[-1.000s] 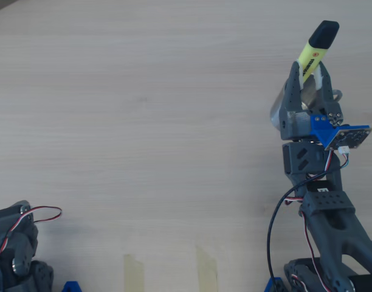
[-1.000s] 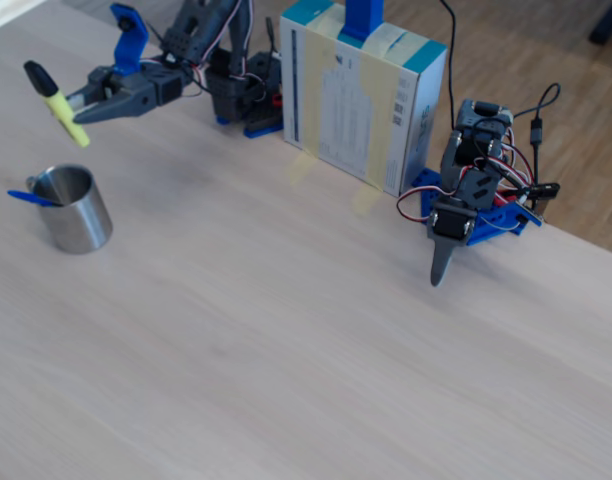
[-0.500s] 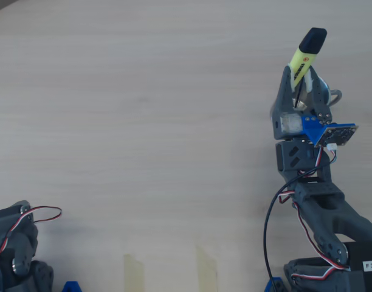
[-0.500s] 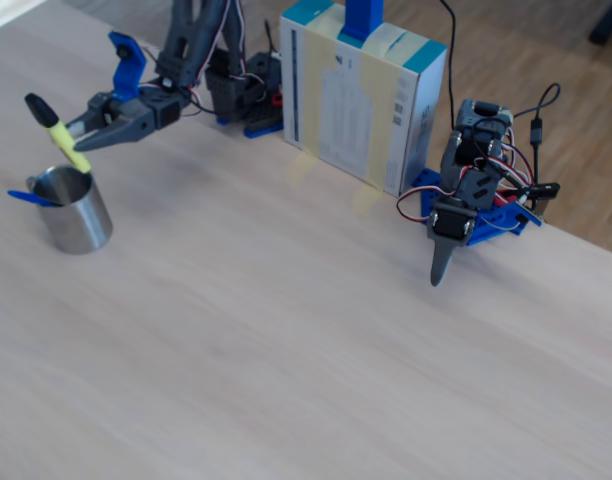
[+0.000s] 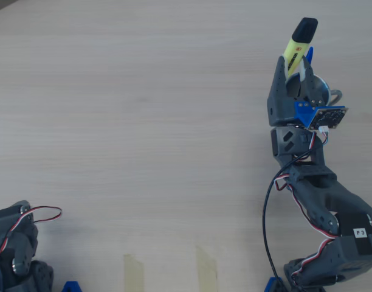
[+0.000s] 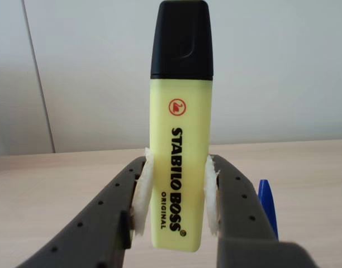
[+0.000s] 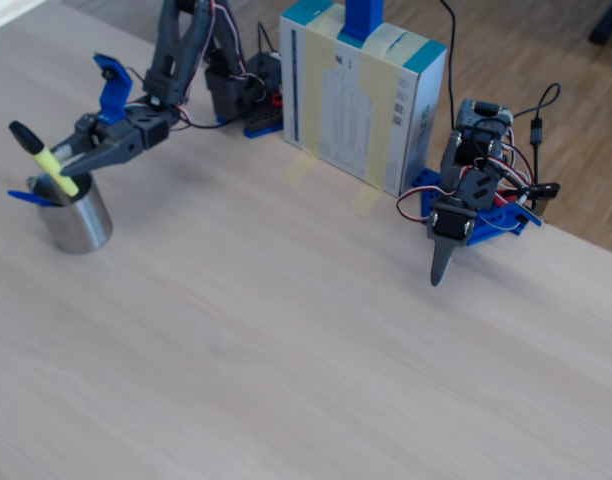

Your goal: Grab the yellow pen and put it in the silver cup.

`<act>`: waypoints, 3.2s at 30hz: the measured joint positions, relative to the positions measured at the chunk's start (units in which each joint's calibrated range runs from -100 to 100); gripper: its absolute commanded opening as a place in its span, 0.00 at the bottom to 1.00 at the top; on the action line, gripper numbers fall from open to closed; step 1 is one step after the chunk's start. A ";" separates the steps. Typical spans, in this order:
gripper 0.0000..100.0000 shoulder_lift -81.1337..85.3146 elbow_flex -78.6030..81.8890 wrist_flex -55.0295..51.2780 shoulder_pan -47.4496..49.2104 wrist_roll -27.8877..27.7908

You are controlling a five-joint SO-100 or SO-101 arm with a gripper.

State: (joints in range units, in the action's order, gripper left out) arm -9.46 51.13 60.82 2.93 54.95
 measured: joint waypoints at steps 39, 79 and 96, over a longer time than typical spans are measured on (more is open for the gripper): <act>0.10 -10.75 -2.52 8.91 -3.01 0.21; 0.10 -10.75 -2.52 9.08 -8.95 0.56; 0.10 -11.09 -2.52 9.08 -9.70 0.92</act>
State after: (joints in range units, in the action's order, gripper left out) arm -20.55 48.60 69.90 -6.77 55.87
